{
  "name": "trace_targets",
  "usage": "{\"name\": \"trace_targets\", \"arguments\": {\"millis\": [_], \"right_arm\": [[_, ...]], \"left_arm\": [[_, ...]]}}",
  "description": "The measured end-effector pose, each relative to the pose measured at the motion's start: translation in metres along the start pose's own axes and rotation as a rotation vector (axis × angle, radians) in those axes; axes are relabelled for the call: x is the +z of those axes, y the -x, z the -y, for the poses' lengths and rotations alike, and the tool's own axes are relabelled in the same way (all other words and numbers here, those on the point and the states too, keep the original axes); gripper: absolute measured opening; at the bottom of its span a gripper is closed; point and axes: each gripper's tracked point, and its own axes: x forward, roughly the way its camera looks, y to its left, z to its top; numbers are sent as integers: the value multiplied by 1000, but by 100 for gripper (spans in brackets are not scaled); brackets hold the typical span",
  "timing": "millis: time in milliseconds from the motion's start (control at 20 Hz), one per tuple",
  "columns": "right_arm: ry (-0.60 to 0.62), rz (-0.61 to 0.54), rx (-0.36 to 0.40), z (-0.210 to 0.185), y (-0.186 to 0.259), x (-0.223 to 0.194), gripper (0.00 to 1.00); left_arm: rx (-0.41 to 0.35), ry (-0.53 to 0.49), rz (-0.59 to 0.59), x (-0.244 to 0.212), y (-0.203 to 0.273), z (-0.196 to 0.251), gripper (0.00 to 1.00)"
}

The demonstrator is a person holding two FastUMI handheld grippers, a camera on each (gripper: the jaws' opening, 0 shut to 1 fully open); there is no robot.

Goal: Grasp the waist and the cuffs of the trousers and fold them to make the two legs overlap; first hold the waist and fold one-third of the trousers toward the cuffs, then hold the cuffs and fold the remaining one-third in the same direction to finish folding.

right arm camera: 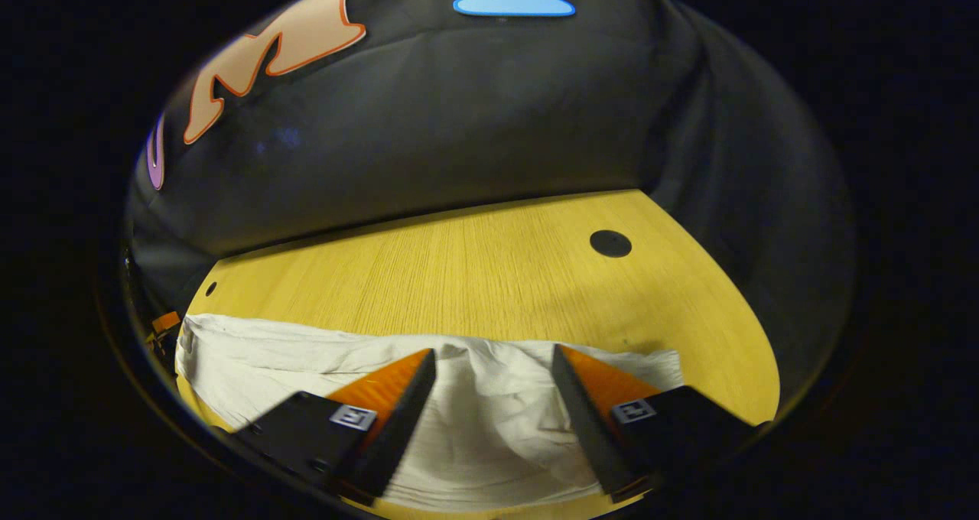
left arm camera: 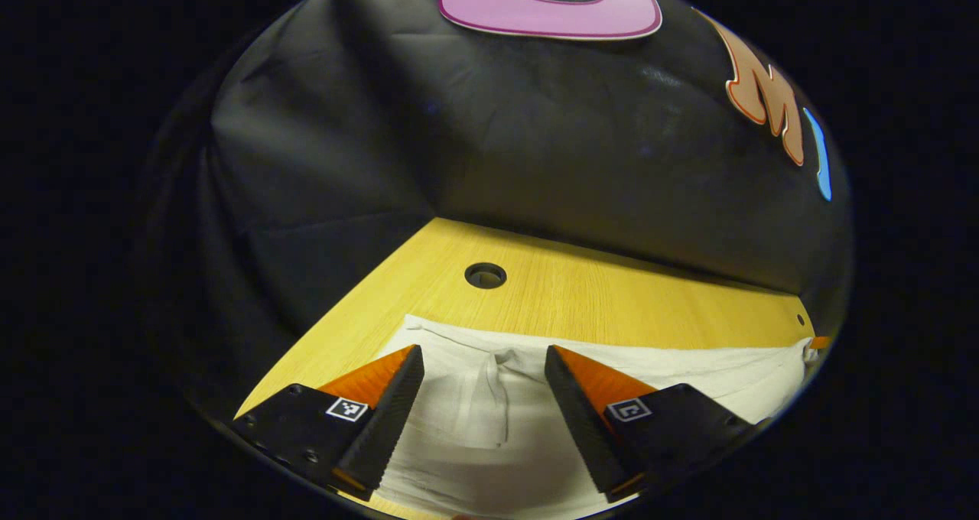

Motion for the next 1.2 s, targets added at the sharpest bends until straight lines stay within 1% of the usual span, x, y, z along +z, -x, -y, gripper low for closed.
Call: {"name": "trace_targets", "arguments": {"millis": [50,100,200,250,300,400,450,500,550,600,650,700,750,800,900,950,1050,1100,1200], "right_arm": [[9,17,-10,7,11,6,98],[7,35,-20,13,22,12,94],[-26,66,-38,29,46,25,95],[-43,80,-53,42,58,29,98],[-60,92,-74,56,69,31,98],[-110,107,-112,83,88,28,98],[-152,108,-123,96,94,21,94],[-202,96,-129,106,100,11,98],[-253,83,-128,114,102,0,95],[-293,76,-129,121,107,-11,97],[-315,69,-134,127,108,-20,97],[-327,57,-138,131,107,-32,94],[-333,45,-142,135,107,-41,98],[-342,31,-142,137,107,-51,98],[-365,1,-139,139,100,-67,98],[-374,-10,-132,138,98,-73,91],[-390,-22,-120,136,92,-78,91],[-399,-25,-111,135,87,-79,96],[-425,-25,-103,134,75,-78,96]], "left_arm": [[-5,7,9,7,10,3,96],[-20,20,19,12,17,9,96],[-40,24,48,21,37,12,96],[-47,18,50,22,47,15,96],[-52,7,48,20,57,20,96],[-53,-28,60,18,75,28,96],[-53,-40,63,15,83,31,96],[-58,-46,63,12,95,35,96],[-68,-47,59,7,105,40,96],[-80,-49,54,1,113,47,95],[-88,-51,51,-4,121,54,96],[-98,-52,45,-8,125,61,96],[-109,-49,40,-13,131,69,96],[-117,-48,34,-16,138,77,94],[-116,-59,33,-20,146,86,96],[-119,-62,40,-19,150,91,96],[-126,-70,52,-17,160,102,96],[-129,-79,58,-15,164,107,96],[-120,-102,64,-13,170,114,96]]}}
